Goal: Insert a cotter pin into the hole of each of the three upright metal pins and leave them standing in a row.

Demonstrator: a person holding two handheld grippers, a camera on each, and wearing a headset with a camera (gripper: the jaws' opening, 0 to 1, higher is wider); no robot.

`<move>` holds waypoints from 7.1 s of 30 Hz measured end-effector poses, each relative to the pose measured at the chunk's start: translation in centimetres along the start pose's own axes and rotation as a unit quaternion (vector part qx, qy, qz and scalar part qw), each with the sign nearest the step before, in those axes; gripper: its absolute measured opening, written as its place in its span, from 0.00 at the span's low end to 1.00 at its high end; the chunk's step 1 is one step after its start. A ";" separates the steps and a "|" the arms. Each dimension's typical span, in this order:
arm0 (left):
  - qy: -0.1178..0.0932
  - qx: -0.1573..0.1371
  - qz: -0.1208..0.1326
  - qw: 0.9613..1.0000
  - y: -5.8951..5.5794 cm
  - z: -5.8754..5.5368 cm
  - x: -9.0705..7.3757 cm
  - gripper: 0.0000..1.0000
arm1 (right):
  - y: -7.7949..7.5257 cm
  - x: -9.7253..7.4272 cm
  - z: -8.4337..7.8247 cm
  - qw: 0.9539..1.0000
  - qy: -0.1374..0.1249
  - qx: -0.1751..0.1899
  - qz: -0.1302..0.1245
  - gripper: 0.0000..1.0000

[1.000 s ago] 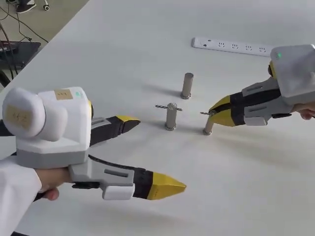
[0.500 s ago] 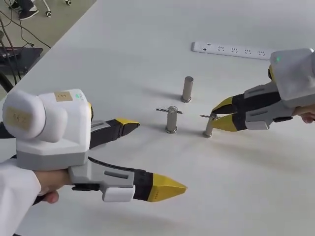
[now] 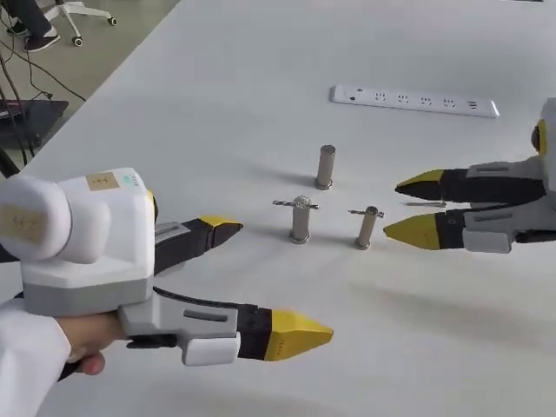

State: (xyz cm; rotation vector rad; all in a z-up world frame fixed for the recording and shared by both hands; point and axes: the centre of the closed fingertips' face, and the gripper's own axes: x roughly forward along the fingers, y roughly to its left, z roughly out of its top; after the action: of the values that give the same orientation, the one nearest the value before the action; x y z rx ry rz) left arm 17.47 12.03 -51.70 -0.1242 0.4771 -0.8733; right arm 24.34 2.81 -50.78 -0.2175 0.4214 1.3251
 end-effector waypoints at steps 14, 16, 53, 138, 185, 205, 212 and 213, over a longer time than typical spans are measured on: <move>0.002 0.006 -0.002 1.000 0.8 0.4 -1.1 0.99 | 2.3 -4.5 -2.2 0.991 -0.017 0.099 -0.090 0.55; 0.002 0.006 0.004 1.000 1.2 0.4 -1.4 0.99 | 2.5 -5.1 -2.5 0.989 -0.016 0.106 -0.102 0.57; -0.015 0.029 0.041 0.999 4.2 2.6 -2.6 0.99 | 3.1 -11.2 -4.4 0.944 -0.083 0.180 -0.263 0.98; 0.105 0.104 0.098 0.984 16.0 5.5 15.6 0.11 | 3.6 -10.5 -6.5 0.940 -0.057 0.216 -0.259 0.85; 0.045 0.121 0.055 0.990 2.6 10.1 2.5 0.11 | 4.6 -9.7 -5.2 0.953 -0.041 0.176 -0.241 0.83; 0.072 0.109 0.036 0.991 1.5 2.9 6.7 0.11 | 5.0 -9.1 -5.5 0.956 -0.029 0.176 -0.232 0.82; 0.070 0.128 0.042 0.988 1.7 1.8 8.4 0.11 | 4.8 -8.9 -5.6 0.957 -0.025 0.176 -0.229 0.81; 0.070 0.123 0.045 0.989 2.0 1.6 8.7 0.11 | 4.8 -8.9 -5.7 0.957 -0.023 0.175 -0.229 0.81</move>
State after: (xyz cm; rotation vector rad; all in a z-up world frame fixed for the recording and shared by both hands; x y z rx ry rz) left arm 24.33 6.54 -53.88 0.1856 0.4983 -0.8488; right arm 17.13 -6.19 -51.78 0.0160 0.5220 0.7817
